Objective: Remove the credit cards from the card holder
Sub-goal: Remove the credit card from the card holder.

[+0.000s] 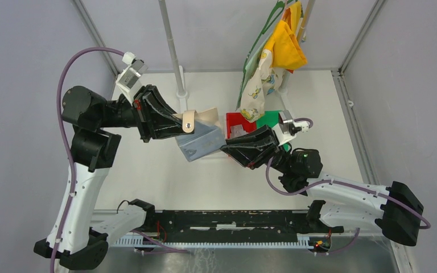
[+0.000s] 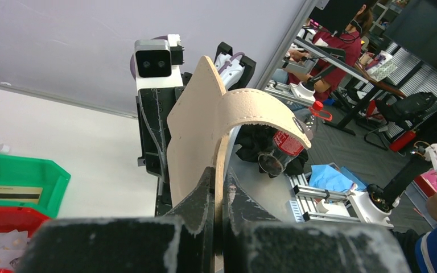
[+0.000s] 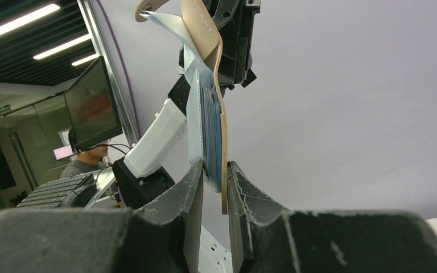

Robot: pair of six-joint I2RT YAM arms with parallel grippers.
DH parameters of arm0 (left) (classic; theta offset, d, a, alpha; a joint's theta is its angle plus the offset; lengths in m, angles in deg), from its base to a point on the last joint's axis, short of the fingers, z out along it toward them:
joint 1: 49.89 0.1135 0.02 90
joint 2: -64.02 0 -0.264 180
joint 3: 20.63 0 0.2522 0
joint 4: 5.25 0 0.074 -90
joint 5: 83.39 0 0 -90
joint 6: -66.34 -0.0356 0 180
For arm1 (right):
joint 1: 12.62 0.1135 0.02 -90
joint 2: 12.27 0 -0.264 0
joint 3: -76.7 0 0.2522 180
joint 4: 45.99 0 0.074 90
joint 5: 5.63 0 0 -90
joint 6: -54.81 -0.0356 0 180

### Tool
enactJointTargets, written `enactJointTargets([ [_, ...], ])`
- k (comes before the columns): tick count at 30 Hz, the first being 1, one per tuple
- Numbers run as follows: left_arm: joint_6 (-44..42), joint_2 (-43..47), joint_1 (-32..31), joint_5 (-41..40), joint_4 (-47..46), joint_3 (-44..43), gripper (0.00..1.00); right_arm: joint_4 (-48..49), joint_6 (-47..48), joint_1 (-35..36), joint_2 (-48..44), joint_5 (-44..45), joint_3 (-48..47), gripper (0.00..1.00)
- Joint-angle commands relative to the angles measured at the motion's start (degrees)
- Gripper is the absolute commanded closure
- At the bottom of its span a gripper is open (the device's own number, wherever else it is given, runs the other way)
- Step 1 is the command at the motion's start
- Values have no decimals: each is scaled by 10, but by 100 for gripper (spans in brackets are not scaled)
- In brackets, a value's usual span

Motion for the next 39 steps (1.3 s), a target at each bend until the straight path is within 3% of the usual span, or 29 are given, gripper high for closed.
enactJointTargets([
  [1,25,3,0,15,-20,-16,98,30,0,16,10,14,-48,75],
  [9,32,5,-1,28,-31,-12,98,116,-36,21,52,2,-65,69],
  [13,6,8,-1,33,-7,-11,98,115,-33,21,54,-1,-71,54],
  [17,-46,7,1,33,50,-20,98,57,3,24,35,3,-73,46],
  [24,-46,6,1,31,50,-22,98,-16,73,44,19,14,-81,45],
  [31,-45,0,5,38,51,-39,98,-32,81,44,-25,-67,-37,44],
  [39,-17,-4,6,36,28,-46,98,-73,125,44,-65,-39,-13,48],
])
